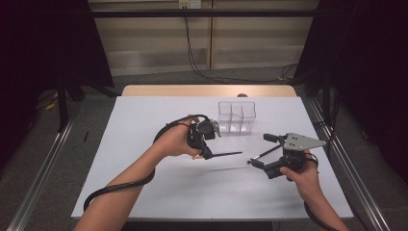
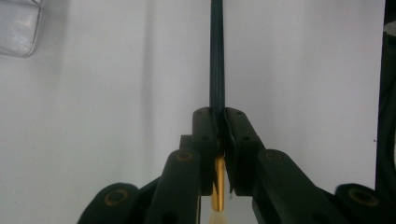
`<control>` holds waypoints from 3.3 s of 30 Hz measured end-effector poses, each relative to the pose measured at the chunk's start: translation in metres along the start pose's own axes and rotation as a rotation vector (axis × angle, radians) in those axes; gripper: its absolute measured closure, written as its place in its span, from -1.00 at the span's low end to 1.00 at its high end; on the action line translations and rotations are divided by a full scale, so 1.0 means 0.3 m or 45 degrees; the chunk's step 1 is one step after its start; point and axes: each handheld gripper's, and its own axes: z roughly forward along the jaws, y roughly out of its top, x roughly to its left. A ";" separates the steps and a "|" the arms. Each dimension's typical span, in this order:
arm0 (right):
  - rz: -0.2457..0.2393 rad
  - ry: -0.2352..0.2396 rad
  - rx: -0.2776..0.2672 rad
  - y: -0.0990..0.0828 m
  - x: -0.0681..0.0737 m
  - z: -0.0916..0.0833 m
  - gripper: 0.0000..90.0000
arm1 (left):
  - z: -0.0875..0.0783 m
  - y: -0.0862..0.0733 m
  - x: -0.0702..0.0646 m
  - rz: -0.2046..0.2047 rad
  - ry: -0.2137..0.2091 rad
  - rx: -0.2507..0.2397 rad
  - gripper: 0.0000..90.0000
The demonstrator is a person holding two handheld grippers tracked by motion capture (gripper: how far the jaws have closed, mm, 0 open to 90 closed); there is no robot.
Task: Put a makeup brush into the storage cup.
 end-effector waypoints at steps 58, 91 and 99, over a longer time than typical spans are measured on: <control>-0.250 0.387 0.872 0.160 0.002 0.300 0.27 | 0.018 0.032 -0.009 0.077 -0.033 0.018 0.86; -0.281 0.510 0.881 0.138 0.022 0.325 0.89 | 0.001 0.013 -0.004 0.100 -0.051 -0.117 0.38; -0.263 0.491 0.872 0.127 0.014 0.316 0.89 | -0.011 -0.018 0.011 0.041 -0.039 -0.277 -0.12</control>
